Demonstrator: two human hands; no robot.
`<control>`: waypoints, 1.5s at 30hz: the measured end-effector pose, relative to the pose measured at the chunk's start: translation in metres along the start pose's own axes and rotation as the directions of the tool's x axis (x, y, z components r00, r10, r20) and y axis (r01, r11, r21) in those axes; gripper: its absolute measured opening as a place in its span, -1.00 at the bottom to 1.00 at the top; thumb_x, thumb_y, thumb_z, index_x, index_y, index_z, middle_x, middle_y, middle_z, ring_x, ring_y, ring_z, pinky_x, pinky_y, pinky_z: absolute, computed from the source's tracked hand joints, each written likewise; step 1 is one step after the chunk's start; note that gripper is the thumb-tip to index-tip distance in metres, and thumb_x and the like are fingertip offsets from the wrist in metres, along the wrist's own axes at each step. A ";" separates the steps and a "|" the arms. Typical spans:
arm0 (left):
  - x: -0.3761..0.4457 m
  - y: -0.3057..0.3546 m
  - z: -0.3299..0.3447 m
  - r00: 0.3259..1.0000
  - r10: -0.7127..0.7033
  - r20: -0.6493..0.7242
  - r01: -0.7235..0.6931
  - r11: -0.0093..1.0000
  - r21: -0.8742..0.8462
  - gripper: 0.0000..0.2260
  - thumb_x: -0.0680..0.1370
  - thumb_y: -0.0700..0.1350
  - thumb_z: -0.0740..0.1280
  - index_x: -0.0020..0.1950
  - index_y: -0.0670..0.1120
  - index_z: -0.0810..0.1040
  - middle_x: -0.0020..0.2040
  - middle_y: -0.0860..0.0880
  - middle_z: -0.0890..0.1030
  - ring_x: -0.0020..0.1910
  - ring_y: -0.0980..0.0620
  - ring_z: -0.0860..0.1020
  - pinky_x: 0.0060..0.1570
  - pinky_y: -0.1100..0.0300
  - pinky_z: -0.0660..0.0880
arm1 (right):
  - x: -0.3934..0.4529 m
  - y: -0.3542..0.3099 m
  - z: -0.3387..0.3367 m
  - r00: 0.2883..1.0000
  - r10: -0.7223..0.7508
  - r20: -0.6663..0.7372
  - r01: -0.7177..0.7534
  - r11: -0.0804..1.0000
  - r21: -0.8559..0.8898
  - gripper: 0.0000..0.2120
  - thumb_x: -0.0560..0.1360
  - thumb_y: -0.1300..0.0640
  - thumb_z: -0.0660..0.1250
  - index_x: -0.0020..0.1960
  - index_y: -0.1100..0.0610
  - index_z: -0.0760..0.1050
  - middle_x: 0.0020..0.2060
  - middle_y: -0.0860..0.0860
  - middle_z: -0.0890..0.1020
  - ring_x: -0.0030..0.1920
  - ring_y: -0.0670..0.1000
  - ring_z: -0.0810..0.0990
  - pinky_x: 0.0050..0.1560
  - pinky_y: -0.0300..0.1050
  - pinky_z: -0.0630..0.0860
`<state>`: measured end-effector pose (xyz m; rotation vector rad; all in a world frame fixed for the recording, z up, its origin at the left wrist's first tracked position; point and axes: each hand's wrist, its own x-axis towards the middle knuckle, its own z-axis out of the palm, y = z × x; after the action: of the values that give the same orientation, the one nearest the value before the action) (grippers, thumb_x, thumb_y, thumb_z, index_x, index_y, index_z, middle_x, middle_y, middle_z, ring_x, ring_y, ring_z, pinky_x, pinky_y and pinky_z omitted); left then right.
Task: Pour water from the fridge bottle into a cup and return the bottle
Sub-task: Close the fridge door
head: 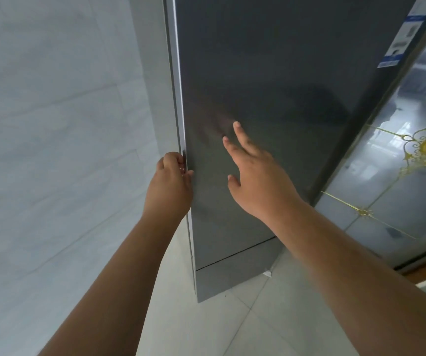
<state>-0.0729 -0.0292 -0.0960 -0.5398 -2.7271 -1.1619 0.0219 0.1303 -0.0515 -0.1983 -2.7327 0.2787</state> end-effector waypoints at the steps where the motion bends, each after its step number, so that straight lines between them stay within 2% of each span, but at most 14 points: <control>1: 0.001 0.000 0.000 1.000 0.002 0.001 -0.002 1.000 0.004 -0.78 0.68 -0.15 0.29 0.30 -0.17 0.42 0.30 -0.15 0.52 0.12 -0.15 0.59 -0.02 0.14 0.36 | 0.001 -0.001 0.001 1.000 0.003 0.000 -0.003 1.000 0.000 -0.31 0.62 0.07 0.31 0.67 -0.08 0.10 0.68 -0.16 -0.12 0.49 0.09 0.37 0.25 -0.03 0.53; 10: 0.009 -0.006 0.002 0.999 0.033 0.003 -0.033 0.999 0.003 -0.77 0.67 -0.14 0.30 0.30 -0.18 0.43 0.28 -0.17 0.53 0.13 -0.21 0.60 -0.02 0.10 0.39 | 0.005 -0.006 0.006 0.999 0.046 -0.006 -0.046 0.999 0.007 -0.33 0.61 0.09 0.31 0.66 -0.06 0.15 0.68 -0.17 -0.12 0.38 0.12 0.47 0.14 -0.04 0.54; 16: 0.007 -0.007 0.006 0.999 0.051 -0.013 -0.052 0.998 -0.021 -0.78 0.68 -0.15 0.28 0.30 -0.16 0.42 0.29 -0.15 0.51 0.12 -0.20 0.60 -0.02 0.10 0.42 | 0.004 -0.009 0.004 0.995 0.099 0.025 -0.099 0.995 -0.001 -0.33 0.60 0.05 0.32 0.65 -0.09 0.17 0.67 -0.22 -0.16 0.35 0.08 0.50 -0.03 -0.16 0.39; 18: 0.004 -0.008 0.009 0.998 0.050 -0.033 -0.051 0.997 -0.052 -0.77 0.68 -0.15 0.28 0.33 -0.12 0.40 0.31 -0.11 0.51 0.14 -0.14 0.61 -0.01 0.10 0.46 | 0.002 -0.011 0.005 0.991 0.126 0.044 -0.126 0.992 0.003 -0.33 0.61 0.01 0.32 0.66 -0.12 0.14 0.67 -0.21 -0.15 0.42 0.06 0.47 0.02 -0.11 0.48; 20: 0.000 -0.011 0.010 0.998 0.048 -0.045 -0.051 0.996 -0.073 -0.73 0.68 -0.12 0.31 0.36 -0.07 0.39 0.34 -0.07 0.50 0.16 -0.09 0.63 0.02 0.08 0.53 | -0.003 -0.011 0.006 0.985 0.157 0.068 -0.159 0.987 0.019 -0.32 0.62 -0.02 0.30 0.66 -0.13 0.11 0.68 -0.20 -0.11 0.50 0.06 0.41 0.16 -0.05 0.54; 23: -0.010 -0.013 0.010 0.991 0.110 -0.083 -0.113 0.993 -0.036 -0.57 0.62 -0.04 0.41 0.44 -0.02 0.35 0.38 -0.04 0.48 0.24 -0.09 0.60 0.11 -0.07 0.62 | -0.014 -0.007 0.009 0.978 0.191 0.089 -0.194 0.981 0.025 -0.33 0.63 -0.05 0.29 0.66 -0.14 0.10 0.68 -0.18 -0.07 0.55 0.05 0.34 0.24 -0.01 0.53; 25: -0.020 -0.009 0.012 0.975 0.174 -0.140 -0.176 0.984 -0.002 -0.46 0.58 -0.02 0.46 0.49 -0.05 0.33 0.39 -0.06 0.46 0.29 -0.13 0.55 0.17 -0.13 0.60 | -0.021 -0.002 0.009 0.968 0.228 0.102 -0.233 0.972 0.034 -0.33 0.63 -0.07 0.29 0.66 -0.15 0.09 0.68 -0.16 -0.02 0.56 0.06 0.31 0.28 0.00 0.50; 28: -0.037 0.007 0.016 0.948 0.271 -0.169 -0.266 0.963 0.051 -0.44 0.55 -0.05 0.46 0.49 -0.10 0.37 0.41 -0.13 0.45 0.36 -0.20 0.47 0.29 -0.14 0.51 | -0.032 0.005 0.005 0.953 0.285 0.103 -0.290 0.956 0.045 -0.34 0.62 -0.08 0.28 0.66 -0.15 0.10 0.67 -0.13 0.07 0.58 0.07 0.29 0.35 0.03 0.46; 30: -0.046 0.020 0.021 0.939 0.326 -0.111 -0.320 0.945 0.075 -0.45 0.54 -0.06 0.44 0.50 -0.08 0.38 0.44 -0.13 0.44 0.40 -0.20 0.43 0.32 -0.10 0.44 | -0.041 0.010 0.002 0.941 0.323 0.098 -0.329 0.943 0.052 -0.34 0.62 -0.08 0.28 0.66 -0.14 0.11 0.67 -0.12 0.11 0.58 0.08 0.28 0.41 0.05 0.40; 33: -0.049 0.034 0.038 0.928 0.361 0.095 -0.365 0.931 0.017 -0.52 0.59 -0.05 0.38 0.50 -0.03 0.38 0.44 -0.08 0.46 0.41 -0.16 0.43 0.34 -0.07 0.42 | -0.065 0.026 -0.006 0.913 0.396 0.098 -0.402 0.914 0.051 -0.36 0.62 -0.07 0.27 0.65 -0.12 0.14 0.66 -0.10 0.15 0.59 0.09 0.27 0.49 0.09 0.33; 35: -0.051 0.044 0.056 0.887 0.387 0.251 -0.377 0.922 -0.092 -0.59 0.62 -0.05 0.35 0.47 0.01 0.41 0.39 -0.03 0.51 0.36 -0.08 0.49 0.34 -0.08 0.49 | -0.089 0.041 -0.016 0.875 0.475 0.091 -0.481 0.875 0.057 -0.38 0.63 -0.05 0.29 0.64 -0.09 0.19 0.65 -0.08 0.19 0.58 0.10 0.27 0.52 0.06 0.29; 38: -0.065 0.068 0.086 0.794 0.475 0.381 -0.422 0.880 -0.218 -0.70 0.64 -0.08 0.33 0.38 0.03 0.50 0.31 0.00 0.55 0.29 0.01 0.54 0.25 -0.14 0.57 | -0.138 0.067 -0.032 0.800 0.596 0.067 -0.600 0.797 0.065 -0.44 0.63 -0.03 0.30 0.60 -0.05 0.29 0.62 -0.06 0.27 0.58 0.07 0.25 0.55 0.00 0.22; 42: -0.103 0.116 0.126 0.643 0.568 0.513 -0.485 0.821 -0.300 -0.67 0.67 -0.07 0.30 0.44 -0.03 0.50 0.35 -0.05 0.54 0.32 -0.06 0.52 0.34 -0.09 0.49 | -0.218 0.096 -0.056 0.659 0.752 0.005 -0.752 0.658 0.043 -0.54 0.64 -0.03 0.31 0.53 -0.05 0.40 0.55 -0.09 0.37 0.55 0.04 0.30 0.49 -0.01 0.30; 45: -0.139 0.158 0.151 0.512 0.642 0.570 -0.543 0.757 -0.365 -0.64 0.66 0.05 0.21 0.42 -0.02 0.51 0.35 -0.03 0.55 0.32 -0.03 0.52 0.34 0.02 0.44 | -0.278 0.107 -0.078 0.550 0.834 -0.055 -0.833 0.552 0.041 -0.57 0.65 -0.06 0.30 0.50 -0.05 0.43 0.50 -0.12 0.42 0.51 0.02 0.34 0.44 -0.05 0.34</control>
<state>0.1184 0.1421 -0.1300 -2.1040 -2.4944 -1.0806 0.3176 0.1985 -0.1050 -1.5048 -2.3385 0.5189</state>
